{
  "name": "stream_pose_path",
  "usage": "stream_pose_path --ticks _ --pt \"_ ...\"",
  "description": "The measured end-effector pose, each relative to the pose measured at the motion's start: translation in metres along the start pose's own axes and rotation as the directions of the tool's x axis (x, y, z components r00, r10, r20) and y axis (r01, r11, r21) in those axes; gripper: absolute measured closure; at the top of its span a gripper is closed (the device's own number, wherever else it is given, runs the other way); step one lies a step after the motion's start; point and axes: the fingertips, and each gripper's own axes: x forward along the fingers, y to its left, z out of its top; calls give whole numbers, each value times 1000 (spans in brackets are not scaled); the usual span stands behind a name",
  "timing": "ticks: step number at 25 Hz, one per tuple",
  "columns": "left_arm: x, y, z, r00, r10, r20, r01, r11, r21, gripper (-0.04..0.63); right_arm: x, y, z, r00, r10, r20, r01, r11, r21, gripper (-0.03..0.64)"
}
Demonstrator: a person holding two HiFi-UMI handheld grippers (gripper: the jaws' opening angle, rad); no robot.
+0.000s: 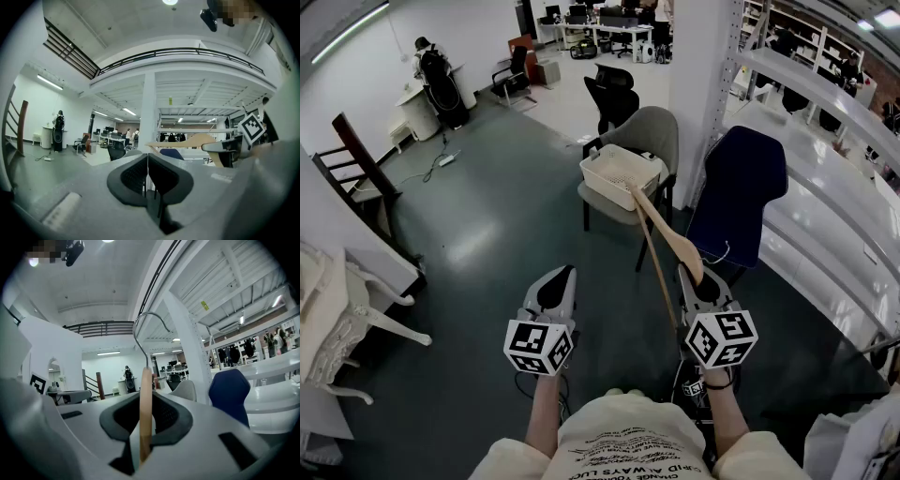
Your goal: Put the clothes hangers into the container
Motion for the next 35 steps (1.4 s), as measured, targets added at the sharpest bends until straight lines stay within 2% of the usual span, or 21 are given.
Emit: stream_pose_path --ticks 12,24,31,35 --pt "7 17 -4 1000 -2 -2 2 1000 -16 572 14 -4 -6 999 -39 -4 39 999 20 563" --pt "22 22 -17 998 -58 -26 58 998 -20 572 23 -6 -19 997 -77 1 76 995 67 563" --pt "53 44 -29 997 -48 -53 46 998 -43 572 58 -20 -21 997 -80 -14 81 994 67 563" --pt "91 59 -34 997 -40 -66 37 998 -47 572 97 -42 -19 997 -73 -24 75 995 62 563"
